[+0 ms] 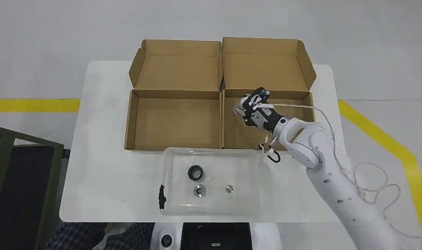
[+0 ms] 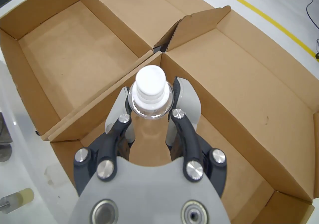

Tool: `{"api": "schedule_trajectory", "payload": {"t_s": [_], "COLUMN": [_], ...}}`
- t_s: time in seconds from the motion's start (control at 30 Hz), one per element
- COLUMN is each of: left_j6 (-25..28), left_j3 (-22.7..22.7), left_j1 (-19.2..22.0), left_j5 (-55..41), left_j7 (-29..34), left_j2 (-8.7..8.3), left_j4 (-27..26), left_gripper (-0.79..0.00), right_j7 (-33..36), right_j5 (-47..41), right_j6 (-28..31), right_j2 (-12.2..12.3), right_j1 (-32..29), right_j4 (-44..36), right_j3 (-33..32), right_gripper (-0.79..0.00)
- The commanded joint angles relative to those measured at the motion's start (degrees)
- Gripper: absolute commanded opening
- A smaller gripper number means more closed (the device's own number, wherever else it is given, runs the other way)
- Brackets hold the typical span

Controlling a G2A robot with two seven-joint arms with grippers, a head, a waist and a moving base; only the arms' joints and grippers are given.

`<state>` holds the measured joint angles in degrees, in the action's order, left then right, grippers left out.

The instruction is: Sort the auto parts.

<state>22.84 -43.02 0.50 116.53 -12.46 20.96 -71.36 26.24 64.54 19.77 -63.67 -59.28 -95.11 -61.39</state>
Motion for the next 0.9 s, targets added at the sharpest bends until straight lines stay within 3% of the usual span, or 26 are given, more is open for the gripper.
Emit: {"api": "schedule_trajectory", "payload": {"t_s": [0.0,0.23,0.27,0.3,0.33,0.37,0.4,0.63,0.87], "left_j6": [0.0,0.0,0.0,0.0,0.0,0.0,0.0,0.0,0.0], "left_j3": [0.0,0.0,0.0,0.0,0.0,0.0,0.0,0.0,0.0], "left_j1": [0.0,0.0,0.0,0.0,0.0,0.0,0.0,0.0,0.0], "left_j5": [0.0,0.0,0.0,0.0,0.0,0.0,0.0,0.0,0.0], "left_j7": [0.0,0.0,0.0,0.0,0.0,0.0,0.0,0.0,0.0], "left_j2": [0.0,0.0,0.0,0.0,0.0,0.0,0.0,0.0,0.0], "left_j4": [0.0,0.0,0.0,0.0,0.0,0.0,0.0,0.0,0.0], "left_gripper": [0.0,0.0,0.0,0.0,0.0,0.0,0.0,0.0,0.0], "right_j7": [0.5,0.6,0.5,0.4,0.3,0.2,0.1,-0.6,2.6], "right_j5": [0.4,1.0,0.9,0.8,0.6,0.4,0.1,-3.5,-2.0], "right_j6": [-0.2,0.0,0.0,0.1,0.4,0.6,0.7,4.2,9.4], "right_j2": [-0.3,-1.2,-1.3,-1.4,-1.5,-1.5,-1.5,-1.1,0.6], "right_j1": [1.3,3.8,3.9,4.0,4.0,4.0,4.0,2.1,-2.9], "right_j4": [1.7,5.6,6.0,6.3,6.6,6.7,6.8,3.6,-8.0], "right_j3": [1.0,3.4,3.6,3.7,3.8,3.8,3.8,1.1,-5.1], "right_gripper": [-0.785,-0.767,-0.656,-0.603,-0.44,-0.175,0.0,0.0,0.0]}}
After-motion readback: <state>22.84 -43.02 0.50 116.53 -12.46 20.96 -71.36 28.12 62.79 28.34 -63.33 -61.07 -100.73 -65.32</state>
